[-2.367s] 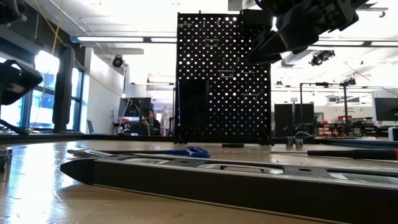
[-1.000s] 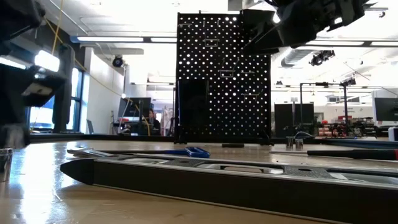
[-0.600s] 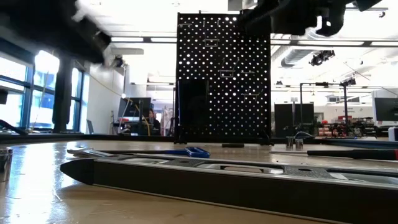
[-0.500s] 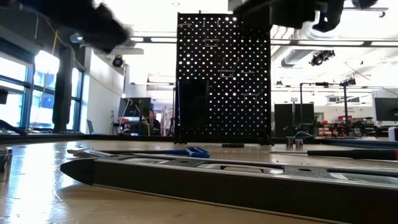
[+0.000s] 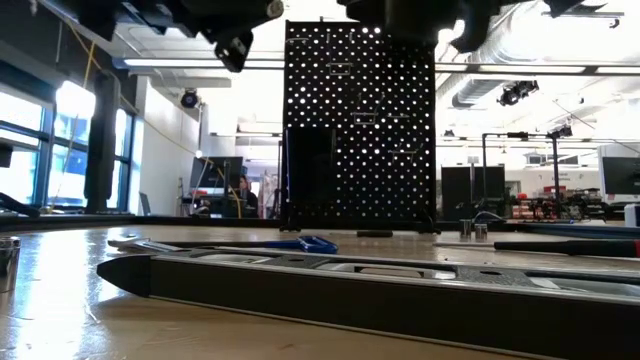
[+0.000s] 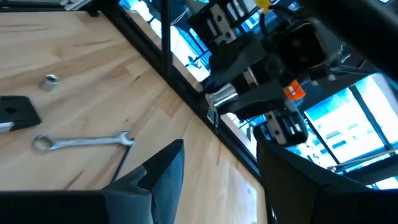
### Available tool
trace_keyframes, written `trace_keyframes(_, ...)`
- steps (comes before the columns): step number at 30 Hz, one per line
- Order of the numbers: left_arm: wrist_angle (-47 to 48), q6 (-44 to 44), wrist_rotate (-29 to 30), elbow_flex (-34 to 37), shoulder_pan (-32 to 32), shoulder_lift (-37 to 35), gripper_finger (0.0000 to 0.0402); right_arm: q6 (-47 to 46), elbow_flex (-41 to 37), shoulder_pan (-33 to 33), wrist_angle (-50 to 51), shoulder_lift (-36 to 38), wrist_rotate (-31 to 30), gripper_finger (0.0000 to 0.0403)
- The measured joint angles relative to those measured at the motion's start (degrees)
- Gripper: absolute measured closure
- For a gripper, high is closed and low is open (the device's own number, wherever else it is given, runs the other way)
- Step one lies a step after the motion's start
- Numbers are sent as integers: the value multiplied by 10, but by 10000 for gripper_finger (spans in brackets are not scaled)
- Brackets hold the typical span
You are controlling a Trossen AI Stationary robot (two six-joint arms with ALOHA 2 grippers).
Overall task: Hang tools onto peg board
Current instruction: Put the bolts on the pegboard
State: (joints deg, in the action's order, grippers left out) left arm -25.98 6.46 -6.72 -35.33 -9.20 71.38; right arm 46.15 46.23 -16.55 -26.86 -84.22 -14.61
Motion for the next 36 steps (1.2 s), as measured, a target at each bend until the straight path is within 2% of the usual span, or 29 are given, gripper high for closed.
trace_keyframes(3,-14,8,-39,0,20,6,357,3,26,5,1,-23,0,201)
trace_keyframes(9,-8,19,-80,0,37,15,357,0,81,15,37,-59,25,201)
trace_keyframes(20,-7,34,-113,0,40,15,357,28,162,15,73,-136,26,201)
trace_keyframes(27,12,38,-117,0,40,15,357,36,183,14,74,-153,13,204)
trace_keyframes(31,12,38,-117,0,41,15,357,40,183,14,74,-153,12,222)
trace_keyframes(36,10,39,-124,0,47,15,357,39,183,14,84,-153,12,276)
